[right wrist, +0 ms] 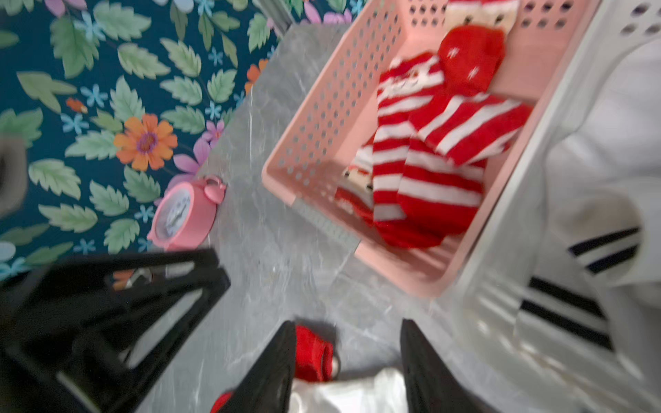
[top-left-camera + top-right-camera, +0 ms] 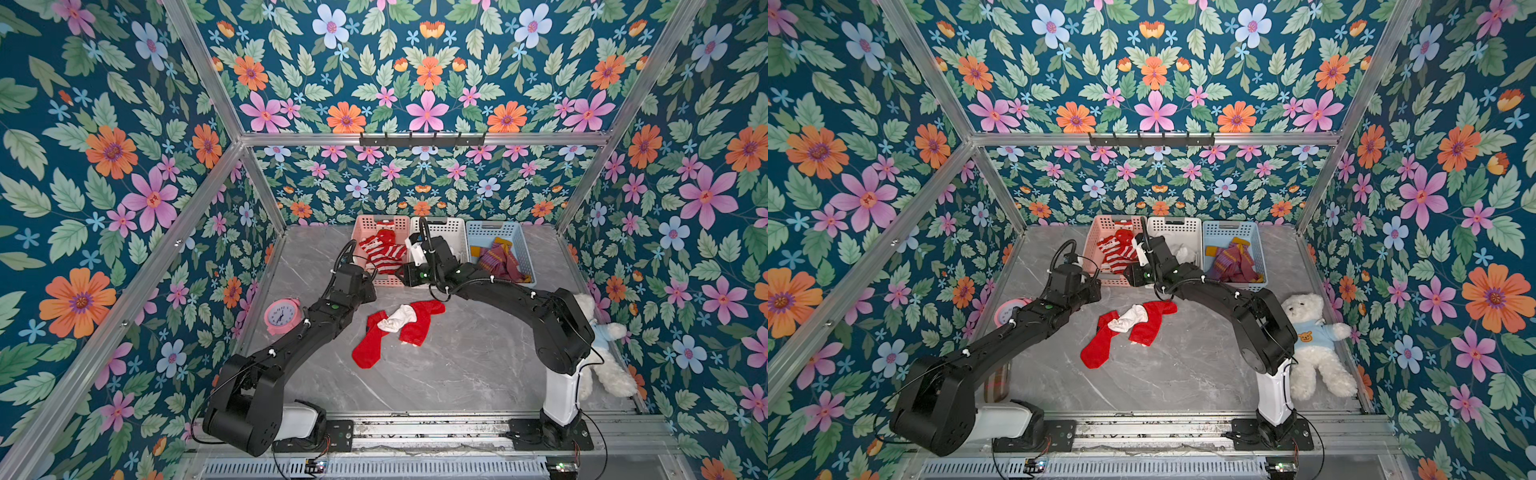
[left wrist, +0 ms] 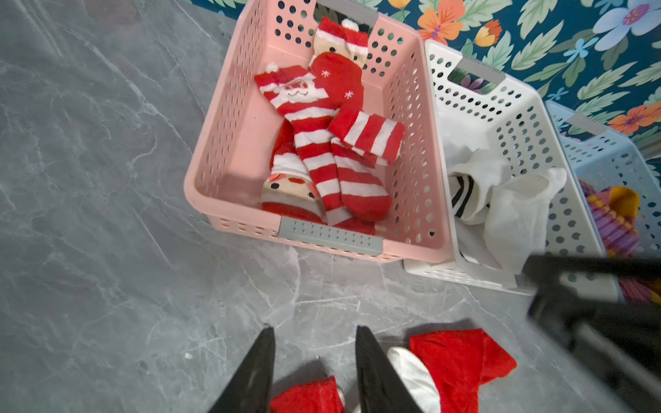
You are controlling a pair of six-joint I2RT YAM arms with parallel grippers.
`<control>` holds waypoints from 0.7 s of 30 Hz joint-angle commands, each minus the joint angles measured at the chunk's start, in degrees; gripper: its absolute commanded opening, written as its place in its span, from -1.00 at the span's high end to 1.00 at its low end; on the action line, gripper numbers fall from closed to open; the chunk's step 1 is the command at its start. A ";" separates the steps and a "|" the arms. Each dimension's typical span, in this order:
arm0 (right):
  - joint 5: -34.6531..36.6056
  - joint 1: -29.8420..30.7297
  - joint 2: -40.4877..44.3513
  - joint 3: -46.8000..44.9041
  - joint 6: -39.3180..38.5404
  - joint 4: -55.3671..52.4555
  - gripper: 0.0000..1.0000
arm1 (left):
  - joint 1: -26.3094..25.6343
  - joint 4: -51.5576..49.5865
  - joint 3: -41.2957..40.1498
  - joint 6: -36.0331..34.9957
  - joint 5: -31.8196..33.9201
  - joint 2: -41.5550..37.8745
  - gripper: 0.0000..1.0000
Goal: Sort the socks into the basket by color
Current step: Place the sock in the bin, then pick up the sock at the center of the board.
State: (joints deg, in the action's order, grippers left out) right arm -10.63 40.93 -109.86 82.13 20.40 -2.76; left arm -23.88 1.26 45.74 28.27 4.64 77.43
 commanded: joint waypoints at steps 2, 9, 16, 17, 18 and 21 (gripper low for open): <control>2.22 2.99 1.99 -5.32 1.12 2.41 0.05 | 0.32 0.68 1.23 -1.19 1.70 1.06 0.18; 3.25 7.51 2.75 -11.91 4.67 4.07 0.08 | 0.57 0.68 1.77 -1.03 2.09 2.62 0.18; 2.72 9.61 0.25 -12.56 6.37 5.05 0.12 | 0.68 -0.09 1.84 -0.94 2.35 2.29 0.18; 2.77 9.66 0.00 -12.53 6.54 5.18 0.13 | 0.66 -0.19 1.73 -0.95 2.45 2.12 0.18; 3.04 9.70 -0.17 -12.52 6.69 5.10 0.14 | 0.68 -0.44 1.73 -0.98 2.53 2.06 0.18; 4.01 9.76 -0.41 -13.09 7.01 5.09 0.17 | 0.68 -1.12 1.77 -1.00 2.67 1.82 0.18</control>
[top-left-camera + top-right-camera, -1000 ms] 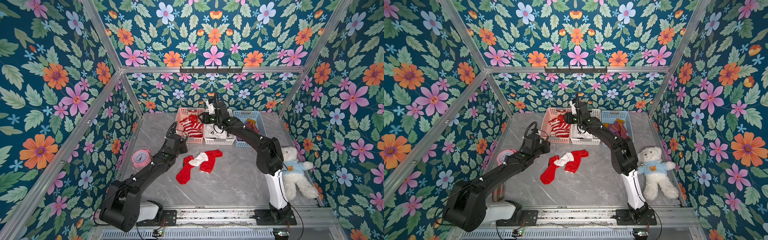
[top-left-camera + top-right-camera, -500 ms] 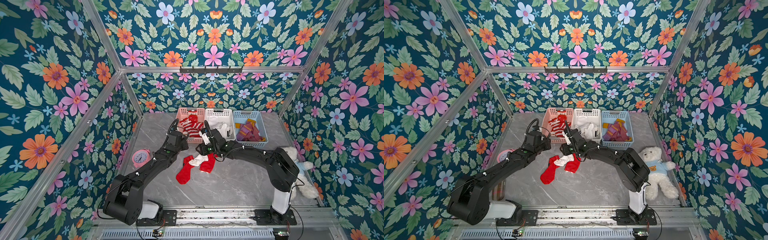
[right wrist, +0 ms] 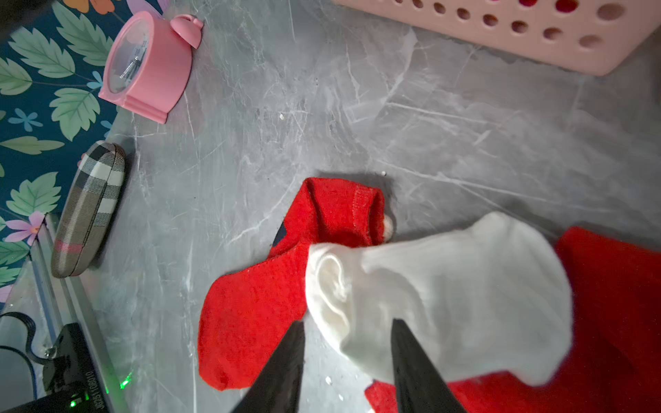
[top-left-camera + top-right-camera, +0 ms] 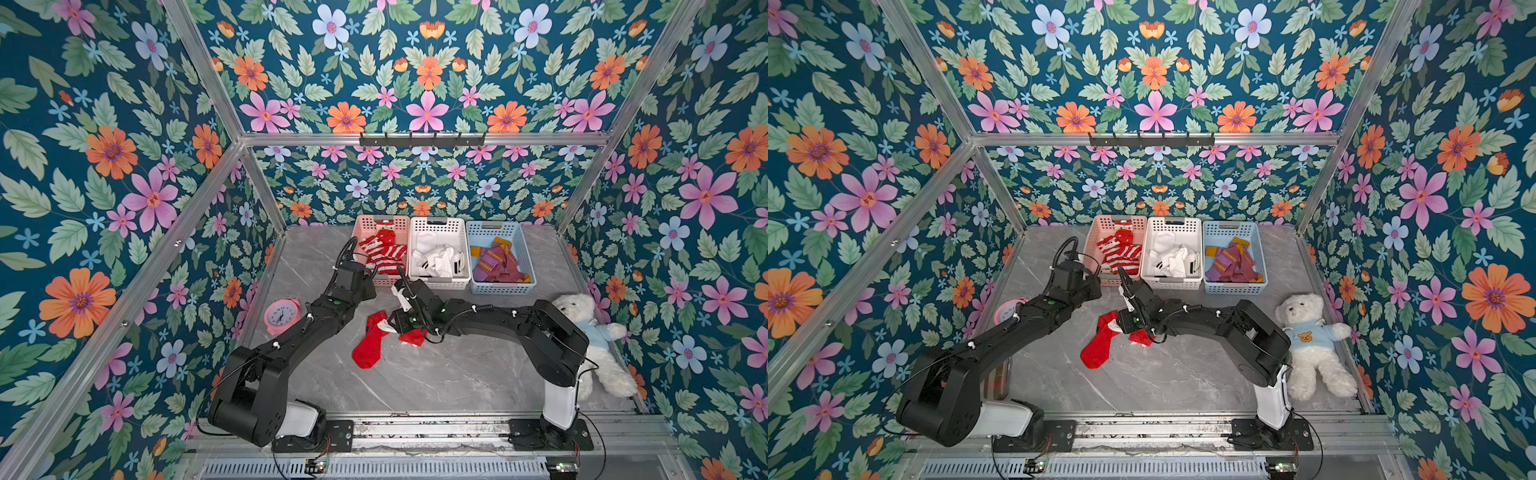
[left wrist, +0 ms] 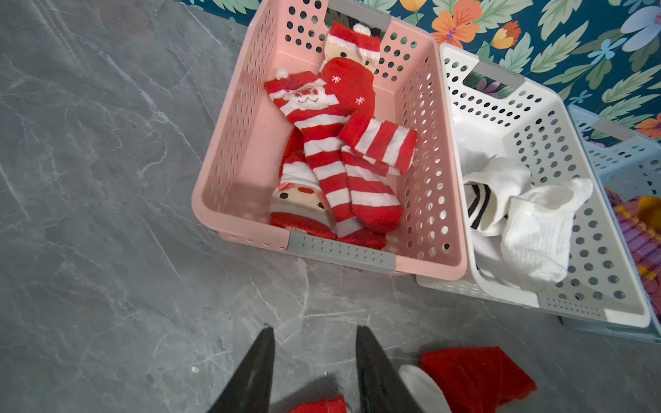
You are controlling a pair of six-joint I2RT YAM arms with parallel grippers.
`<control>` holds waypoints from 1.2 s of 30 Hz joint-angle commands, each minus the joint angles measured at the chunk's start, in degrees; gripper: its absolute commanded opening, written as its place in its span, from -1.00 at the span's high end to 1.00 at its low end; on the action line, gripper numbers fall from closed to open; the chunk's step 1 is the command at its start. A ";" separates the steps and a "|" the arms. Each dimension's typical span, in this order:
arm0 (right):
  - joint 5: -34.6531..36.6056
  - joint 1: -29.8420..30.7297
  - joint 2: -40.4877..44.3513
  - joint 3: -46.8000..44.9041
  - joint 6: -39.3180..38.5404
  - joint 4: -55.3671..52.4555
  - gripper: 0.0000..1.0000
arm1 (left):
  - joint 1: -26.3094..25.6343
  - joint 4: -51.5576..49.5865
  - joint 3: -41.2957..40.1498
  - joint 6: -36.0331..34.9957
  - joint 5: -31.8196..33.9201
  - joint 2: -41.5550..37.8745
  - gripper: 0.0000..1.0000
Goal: Sort the socks into the basket by color
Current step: Pick up the sock at the center of the board.
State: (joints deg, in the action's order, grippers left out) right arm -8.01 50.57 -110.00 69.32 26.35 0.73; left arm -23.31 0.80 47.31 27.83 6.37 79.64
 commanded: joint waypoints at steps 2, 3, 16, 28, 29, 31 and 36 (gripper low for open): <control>1.59 0.15 -0.26 -0.63 1.24 1.65 0.18 | 0.09 -0.71 -0.06 -0.63 1.09 -0.66 0.18; 1.59 0.15 -0.39 -0.76 1.25 1.67 0.19 | 0.08 -0.63 -0.18 -0.59 1.07 -0.66 0.18; 2.03 0.32 -1.99 0.34 1.78 0.33 0.42 | 0.10 -0.45 -0.27 -0.47 0.39 -0.30 0.18; 2.74 0.21 -0.28 0.31 1.15 -0.55 0.89 | 0.06 -0.36 -0.32 -0.06 -0.21 -0.56 0.18; 2.89 0.23 0.16 0.66 0.62 -0.80 0.89 | 0.04 -0.29 -0.36 -0.07 -0.14 -0.61 0.18; 3.51 0.02 1.29 1.39 -0.55 -1.85 0.91 | 0.02 -0.27 -0.35 0.02 -0.23 -0.69 0.17; 3.07 -1.91 4.87 2.61 -1.78 -3.42 0.92 | 0.02 -0.27 -0.76 0.20 -0.33 -1.20 0.17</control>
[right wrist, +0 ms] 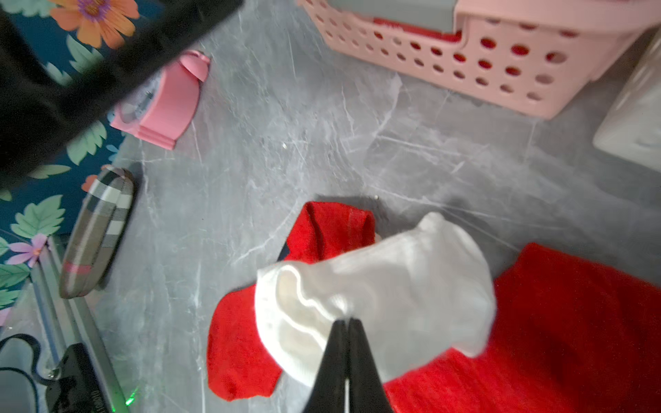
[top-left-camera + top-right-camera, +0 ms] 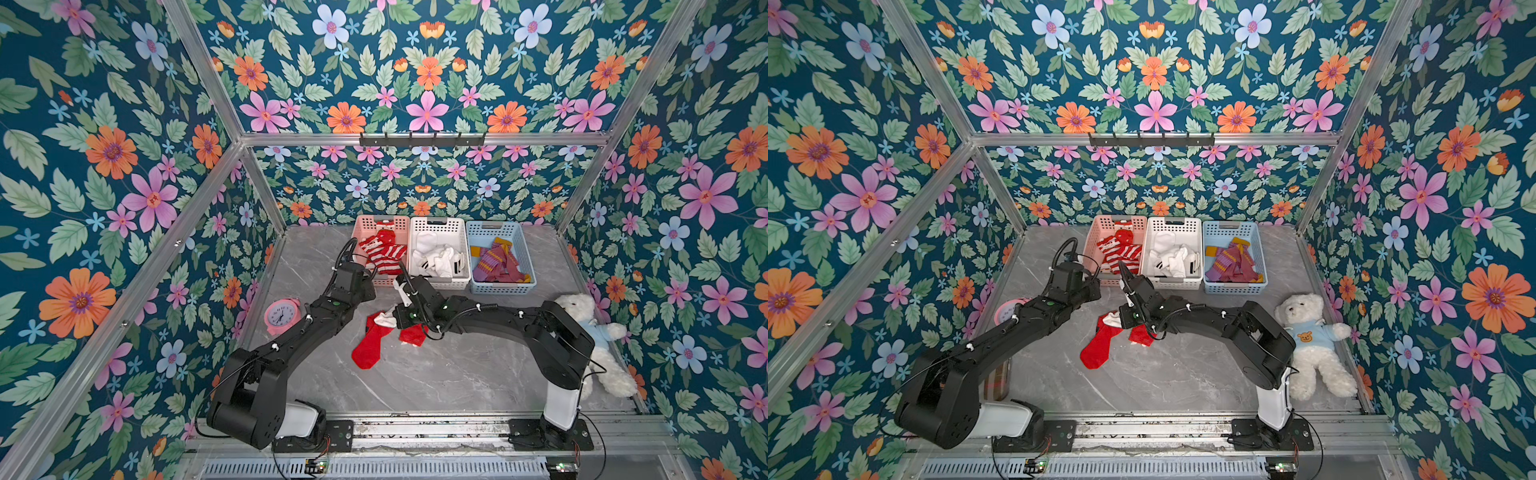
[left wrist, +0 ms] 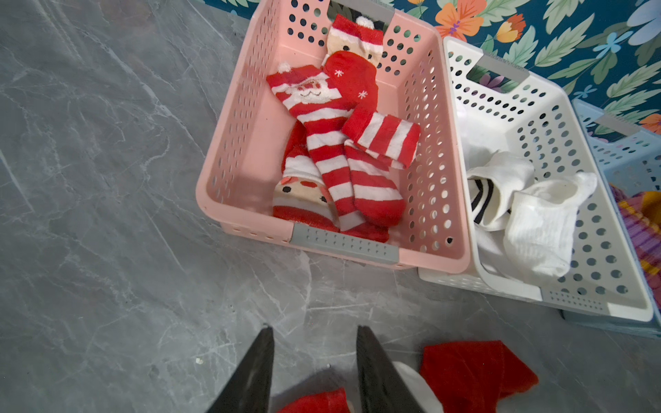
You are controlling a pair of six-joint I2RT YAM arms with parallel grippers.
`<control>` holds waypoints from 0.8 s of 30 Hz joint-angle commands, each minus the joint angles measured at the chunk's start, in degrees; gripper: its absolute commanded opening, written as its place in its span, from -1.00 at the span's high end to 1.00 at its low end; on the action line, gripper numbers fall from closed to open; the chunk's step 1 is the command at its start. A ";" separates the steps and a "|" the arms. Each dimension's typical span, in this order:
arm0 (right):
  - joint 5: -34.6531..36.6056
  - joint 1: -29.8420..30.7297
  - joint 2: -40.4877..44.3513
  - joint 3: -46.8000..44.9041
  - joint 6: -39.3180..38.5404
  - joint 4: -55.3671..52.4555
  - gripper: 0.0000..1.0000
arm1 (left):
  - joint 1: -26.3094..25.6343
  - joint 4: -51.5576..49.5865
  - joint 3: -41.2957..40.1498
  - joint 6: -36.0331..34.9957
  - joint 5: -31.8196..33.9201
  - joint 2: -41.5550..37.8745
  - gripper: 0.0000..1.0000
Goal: Sort the socks into the basket by color
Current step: Pick up the sock at the center of the board, then place the sock in the bin.
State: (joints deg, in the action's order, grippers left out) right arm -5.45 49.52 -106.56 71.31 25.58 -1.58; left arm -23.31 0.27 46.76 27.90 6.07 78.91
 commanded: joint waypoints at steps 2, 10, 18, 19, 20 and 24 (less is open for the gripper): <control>-0.05 -2.10 2.98 0.89 -1.23 -1.39 0.92 | 0.02 0.19 -0.44 0.18 -0.09 -0.69 0.17; 0.05 -7.64 7.29 4.66 -5.05 -5.29 0.92 | 0.02 0.06 -1.15 0.72 -0.28 -1.57 0.17; 1.23 -13.00 7.40 10.52 -9.85 -8.17 0.91 | -0.07 0.16 -1.28 1.21 -1.38 -0.78 0.17; 1.28 -13.78 7.18 11.37 -10.34 -8.34 0.91 | -0.08 0.21 -1.37 1.33 -1.46 -0.80 0.17; 1.28 -14.48 6.80 12.16 -10.67 -8.55 0.91 | -0.15 0.25 -1.39 1.37 -1.53 -0.73 0.17; 0.99 -17.83 4.80 16.15 -11.84 -9.10 0.91 | -0.23 0.25 -1.58 1.41 -1.58 -0.95 0.17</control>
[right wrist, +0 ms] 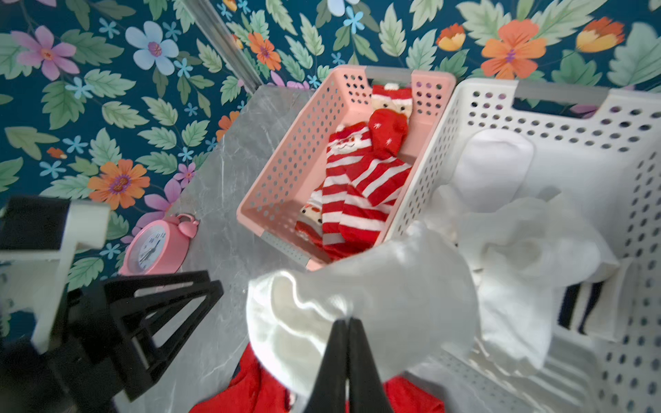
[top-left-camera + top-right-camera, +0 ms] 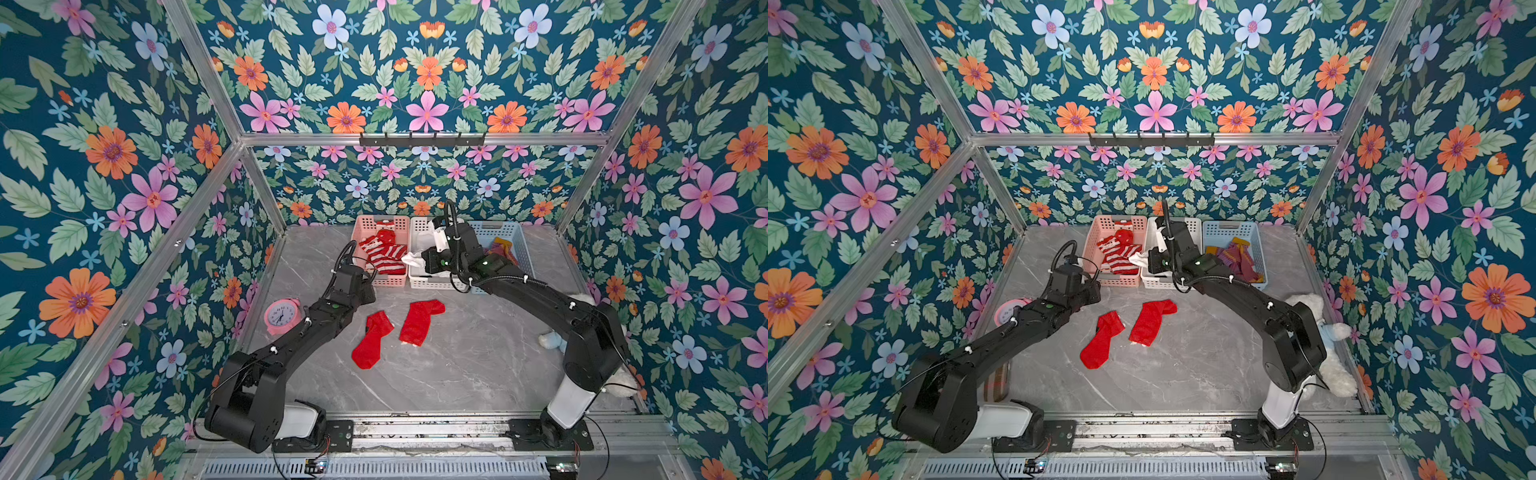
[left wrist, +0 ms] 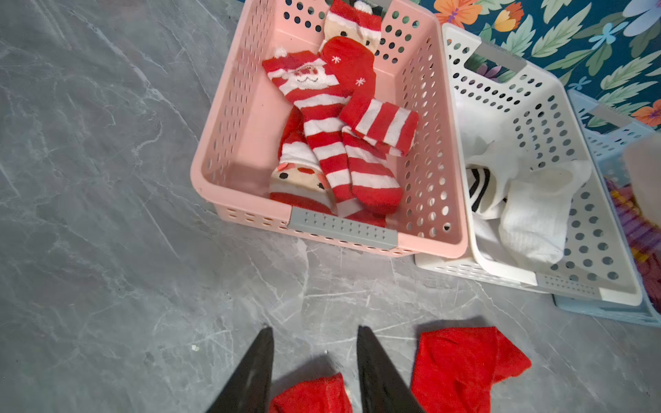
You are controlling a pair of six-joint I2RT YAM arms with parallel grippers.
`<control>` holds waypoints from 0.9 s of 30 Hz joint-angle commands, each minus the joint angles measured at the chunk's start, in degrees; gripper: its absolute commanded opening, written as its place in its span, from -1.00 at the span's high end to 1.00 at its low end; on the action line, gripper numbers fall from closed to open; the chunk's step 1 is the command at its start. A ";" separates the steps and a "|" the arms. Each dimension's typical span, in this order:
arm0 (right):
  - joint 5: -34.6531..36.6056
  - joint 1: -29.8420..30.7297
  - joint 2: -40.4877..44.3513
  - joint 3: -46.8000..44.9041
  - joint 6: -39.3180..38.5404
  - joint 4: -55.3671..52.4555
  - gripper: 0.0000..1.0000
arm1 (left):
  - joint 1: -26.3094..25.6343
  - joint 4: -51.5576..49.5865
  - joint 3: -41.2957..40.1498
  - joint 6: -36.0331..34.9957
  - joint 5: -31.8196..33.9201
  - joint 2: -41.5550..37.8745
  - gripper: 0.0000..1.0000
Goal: Sort the socks into the basket by color
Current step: Place the sock in the bin.
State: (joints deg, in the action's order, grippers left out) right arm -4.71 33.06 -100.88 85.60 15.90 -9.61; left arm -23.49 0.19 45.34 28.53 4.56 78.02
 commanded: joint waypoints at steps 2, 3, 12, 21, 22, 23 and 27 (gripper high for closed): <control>0.05 -2.81 -2.58 4.35 -2.79 -1.64 0.90 | -0.07 0.35 -0.12 0.90 -0.27 -0.23 0.17; 0.05 -3.59 -3.76 5.84 -3.10 -2.03 0.90 | -0.15 0.34 -0.20 0.97 -0.30 -0.23 0.17; -0.56 -9.44 -17.75 20.97 -3.42 -5.09 0.91 | -0.51 1.13 -1.44 1.80 -0.04 -0.51 0.16; 0.13 -12.58 -33.50 41.43 -3.24 -13.77 0.87 | -0.77 1.31 -1.31 2.29 -2.41 0.30 0.16; 0.51 -12.80 -35.33 44.56 -3.42 -15.56 0.81 | -0.84 1.31 -1.20 2.31 -2.76 0.57 0.16; 0.53 -12.89 -36.95 46.86 -3.45 -17.14 0.75 | -0.85 1.36 -1.18 2.30 -2.96 0.80 0.16; -0.07 -13.11 -39.95 53.30 -3.26 -21.65 0.45 | -1.10 1.75 -1.17 2.66 -4.26 2.25 0.16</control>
State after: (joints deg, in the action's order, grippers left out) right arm -4.34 19.92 -140.53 136.75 13.15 -26.39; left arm -24.45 0.89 43.81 30.44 1.52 79.64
